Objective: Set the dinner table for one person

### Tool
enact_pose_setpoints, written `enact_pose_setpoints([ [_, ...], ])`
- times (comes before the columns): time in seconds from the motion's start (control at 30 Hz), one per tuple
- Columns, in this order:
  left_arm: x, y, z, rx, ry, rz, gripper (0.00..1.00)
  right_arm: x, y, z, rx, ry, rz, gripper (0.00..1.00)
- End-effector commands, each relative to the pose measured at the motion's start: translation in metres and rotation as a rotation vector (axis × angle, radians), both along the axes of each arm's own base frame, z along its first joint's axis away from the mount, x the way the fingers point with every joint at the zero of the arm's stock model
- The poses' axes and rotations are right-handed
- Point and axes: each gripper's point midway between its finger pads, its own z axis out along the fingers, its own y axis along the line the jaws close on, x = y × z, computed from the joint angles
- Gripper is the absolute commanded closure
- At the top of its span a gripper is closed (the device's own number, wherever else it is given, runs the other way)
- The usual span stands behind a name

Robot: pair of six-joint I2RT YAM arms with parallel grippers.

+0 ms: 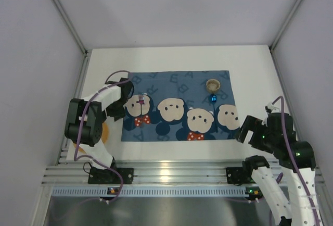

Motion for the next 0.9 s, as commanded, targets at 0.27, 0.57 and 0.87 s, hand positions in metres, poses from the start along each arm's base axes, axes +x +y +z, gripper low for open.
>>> enact_pose_setpoints([
  [0.27, -0.006, 0.036, -0.016, 0.019, 0.088, 0.094, 0.30, -0.012, 0.001, -0.001, 0.028, -0.001, -0.021, 0.00],
  [0.57, -0.007, 0.056, -0.033, 0.009, 0.159, 0.151, 0.65, -0.006, 0.000, 0.000, 0.009, 0.006, -0.009, 0.00],
  [0.87, -0.004, 0.060, -0.057, -0.005, 0.224, 0.153, 1.00, -0.003, -0.004, 0.004, -0.026, 0.002, -0.004, 0.00],
])
